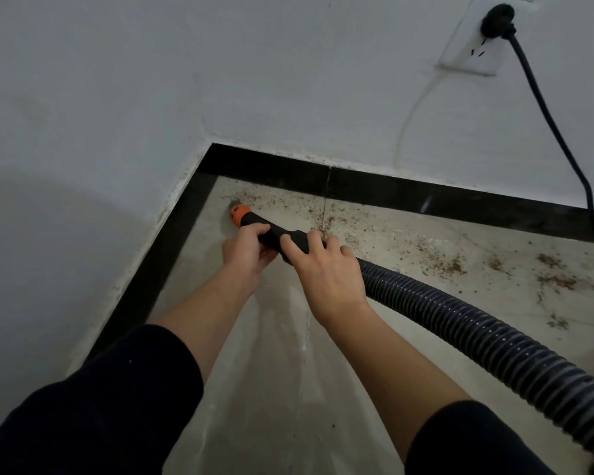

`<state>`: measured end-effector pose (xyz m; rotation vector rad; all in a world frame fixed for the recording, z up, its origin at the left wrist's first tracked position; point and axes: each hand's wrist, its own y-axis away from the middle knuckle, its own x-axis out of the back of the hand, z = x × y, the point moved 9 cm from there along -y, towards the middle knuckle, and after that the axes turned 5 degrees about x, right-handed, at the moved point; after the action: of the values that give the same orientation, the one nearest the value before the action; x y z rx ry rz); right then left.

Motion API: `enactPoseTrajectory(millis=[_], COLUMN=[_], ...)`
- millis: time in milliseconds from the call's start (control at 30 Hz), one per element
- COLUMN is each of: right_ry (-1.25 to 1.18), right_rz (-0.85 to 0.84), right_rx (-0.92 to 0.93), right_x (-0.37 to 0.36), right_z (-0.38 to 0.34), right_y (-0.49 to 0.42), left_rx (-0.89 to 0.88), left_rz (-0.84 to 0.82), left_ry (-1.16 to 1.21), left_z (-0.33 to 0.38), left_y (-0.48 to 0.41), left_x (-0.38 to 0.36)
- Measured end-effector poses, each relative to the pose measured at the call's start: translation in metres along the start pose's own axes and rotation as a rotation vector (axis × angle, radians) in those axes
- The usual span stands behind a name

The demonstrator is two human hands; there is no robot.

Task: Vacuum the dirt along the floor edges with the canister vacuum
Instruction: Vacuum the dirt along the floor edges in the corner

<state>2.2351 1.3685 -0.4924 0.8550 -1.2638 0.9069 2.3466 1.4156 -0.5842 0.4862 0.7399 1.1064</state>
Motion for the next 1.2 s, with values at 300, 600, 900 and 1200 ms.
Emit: enactPoseTrajectory(millis=[300, 600, 900, 1200], right_ry=[0.008, 0.019, 0.029, 0.036], right_rz=[-0.006, -0.012, -0.041, -0.047], right_rx=[-0.015, -0.027, -0.048, -0.073], right_x=[0.004, 0.006, 0.006, 0.006], right_z=[0.012, 0.026, 0.040, 0.054], right_y=[0.009, 0.019, 0.029, 0.037], left_rx=[-0.005, 0.004, 0.006, 0.018], left_rz=[-0.017, -0.036, -0.045, -0.082], left_ry=[-0.032, -0.060, -0.092, -0.103], left_z=[-0.006, -0.016, -0.026, -0.035], left_y=[0.006, 0.007, 0.010, 0.015], left_x=[-0.012, -0.026, -0.042, -0.057])
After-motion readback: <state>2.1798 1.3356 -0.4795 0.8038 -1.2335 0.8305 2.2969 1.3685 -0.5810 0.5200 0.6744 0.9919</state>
